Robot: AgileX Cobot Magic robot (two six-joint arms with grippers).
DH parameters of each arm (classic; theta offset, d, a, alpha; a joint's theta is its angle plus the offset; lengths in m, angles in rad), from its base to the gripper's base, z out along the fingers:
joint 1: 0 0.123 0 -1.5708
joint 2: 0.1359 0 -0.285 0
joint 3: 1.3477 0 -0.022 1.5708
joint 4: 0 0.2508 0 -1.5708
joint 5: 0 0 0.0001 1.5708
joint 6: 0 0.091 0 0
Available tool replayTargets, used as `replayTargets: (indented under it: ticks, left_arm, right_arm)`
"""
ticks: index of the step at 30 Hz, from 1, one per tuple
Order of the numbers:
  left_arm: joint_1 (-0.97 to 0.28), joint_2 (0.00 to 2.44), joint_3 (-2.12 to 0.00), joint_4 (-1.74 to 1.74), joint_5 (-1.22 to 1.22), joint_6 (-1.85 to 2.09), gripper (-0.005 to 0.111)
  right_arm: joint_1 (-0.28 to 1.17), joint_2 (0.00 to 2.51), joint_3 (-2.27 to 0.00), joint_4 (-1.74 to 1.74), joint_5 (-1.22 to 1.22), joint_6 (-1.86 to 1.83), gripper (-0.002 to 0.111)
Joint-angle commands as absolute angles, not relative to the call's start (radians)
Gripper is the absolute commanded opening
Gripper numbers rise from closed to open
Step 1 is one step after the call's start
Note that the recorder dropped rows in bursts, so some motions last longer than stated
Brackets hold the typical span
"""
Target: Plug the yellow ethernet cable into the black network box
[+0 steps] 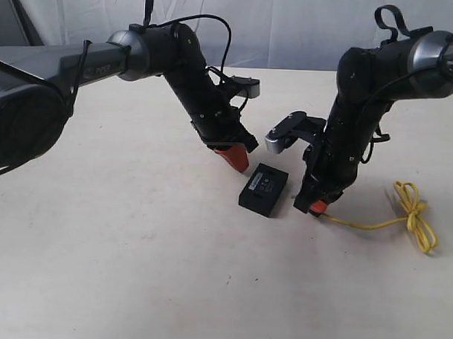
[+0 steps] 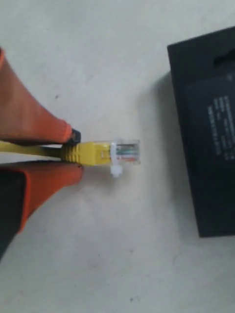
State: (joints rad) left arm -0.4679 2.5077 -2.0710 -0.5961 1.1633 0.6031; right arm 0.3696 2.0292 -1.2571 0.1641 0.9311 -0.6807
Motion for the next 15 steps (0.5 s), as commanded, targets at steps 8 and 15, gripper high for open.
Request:
replayTargets:
  ticks: [8,15]
  left_arm:
    - [-0.47,2.508,-2.075,-0.6,1.162,0.546,0.0]
    - [-0.469,2.508,-2.075,-0.597,1.157,0.53,0.0]
  right_arm:
    - [0.421,2.06,-1.263,0.113,0.866,-0.669,-0.001]
    - [0.421,2.06,-1.263,0.118,0.834,-0.669,-0.001]
